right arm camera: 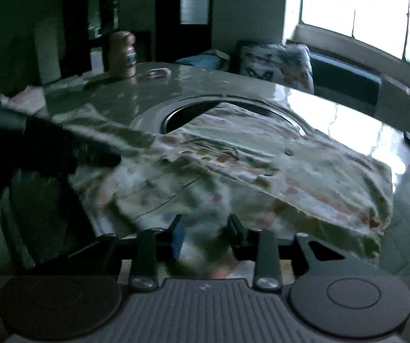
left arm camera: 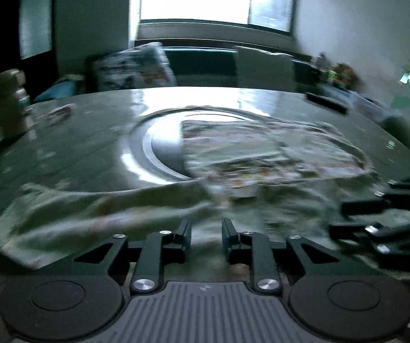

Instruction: Fold clothes

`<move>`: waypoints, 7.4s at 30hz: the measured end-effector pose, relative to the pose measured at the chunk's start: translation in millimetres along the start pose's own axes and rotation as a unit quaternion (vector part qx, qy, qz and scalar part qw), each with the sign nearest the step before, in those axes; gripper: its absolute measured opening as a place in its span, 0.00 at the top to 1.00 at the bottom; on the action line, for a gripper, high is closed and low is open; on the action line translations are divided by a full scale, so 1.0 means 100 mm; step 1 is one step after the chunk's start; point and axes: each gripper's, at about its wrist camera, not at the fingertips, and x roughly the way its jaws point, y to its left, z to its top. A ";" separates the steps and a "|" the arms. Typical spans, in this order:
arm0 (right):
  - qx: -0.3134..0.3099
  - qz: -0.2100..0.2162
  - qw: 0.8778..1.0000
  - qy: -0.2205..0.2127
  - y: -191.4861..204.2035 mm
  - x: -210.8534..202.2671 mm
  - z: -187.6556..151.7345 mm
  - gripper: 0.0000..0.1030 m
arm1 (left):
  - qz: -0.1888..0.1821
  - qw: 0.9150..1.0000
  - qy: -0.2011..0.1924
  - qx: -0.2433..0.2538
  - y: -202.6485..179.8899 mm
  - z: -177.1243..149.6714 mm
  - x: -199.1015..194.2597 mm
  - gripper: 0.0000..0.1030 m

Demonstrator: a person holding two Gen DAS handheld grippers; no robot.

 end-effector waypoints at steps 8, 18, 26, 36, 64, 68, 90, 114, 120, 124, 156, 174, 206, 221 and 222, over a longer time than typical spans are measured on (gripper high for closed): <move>-0.038 0.020 0.999 -0.003 0.25 -0.03 -0.02 0.69 | 0.082 0.995 -0.006 -0.060 0.49 -0.05 -0.13 0.70; -0.026 0.033 0.999 -0.007 0.27 0.03 0.02 0.69 | 0.194 0.970 -0.008 -0.143 1.07 -0.08 -0.17 0.70; -0.013 0.030 0.999 -0.012 0.20 -0.04 0.03 0.69 | 0.236 0.954 -0.003 -0.184 1.36 -0.12 -0.09 0.63; 0.002 0.022 1.000 -0.018 0.15 -0.11 0.02 0.69 | 0.196 0.963 -0.023 -0.181 1.32 -0.01 -0.11 0.92; 0.215 -0.077 0.973 -0.047 -0.87 -0.61 -0.34 0.69 | -0.235 0.972 -0.025 0.003 -1.22 0.35 -0.01 0.91; 0.240 -0.087 0.966 -0.051 -0.99 -0.66 -0.40 0.69 | -0.244 0.970 -0.005 0.021 -1.25 0.24 0.02 0.84; 0.218 -0.058 0.974 -0.019 -0.81 -0.19 -0.26 0.91 | -0.104 0.994 -0.004 0.008 -0.30 0.17 0.13 0.68; 0.160 -0.073 0.983 -0.047 -0.78 -0.22 -0.01 0.89 | -0.080 0.996 0.000 0.030 -0.24 0.34 0.39 0.76; 0.150 -0.059 0.987 -0.028 -0.78 -0.05 -0.03 0.89 | -0.074 0.996 0.022 0.040 -0.26 0.32 0.60 0.79; 0.149 -0.060 0.987 -0.022 -0.79 -0.09 -0.07 0.88 | -0.076 0.996 0.016 0.049 -0.29 0.30 0.49 0.79; 0.112 -0.051 0.992 0.004 -0.51 -0.46 -0.34 0.87 | -0.156 0.974 0.010 0.162 -0.69 -0.18 -0.15 0.78; 0.108 -0.063 0.992 0.010 -0.68 -0.73 -0.40 0.82 | -0.183 0.930 -0.035 0.318 -1.00 -0.56 -0.35 0.55; -0.005 0.011 1.000 0.001 -0.36 -0.60 -0.34 0.84 | -0.200 0.964 -0.032 0.171 -0.80 0.06 -0.04 0.82; 0.057 0.015 0.997 -0.041 -0.54 -0.72 -0.03 0.89 | -0.102 0.959 -0.052 0.258 -0.51 -0.29 -0.17 0.57; 0.058 0.013 0.997 -0.043 -0.55 -0.72 -0.02 0.89 | -0.096 0.958 -0.055 0.263 -0.50 -0.29 -0.15 0.57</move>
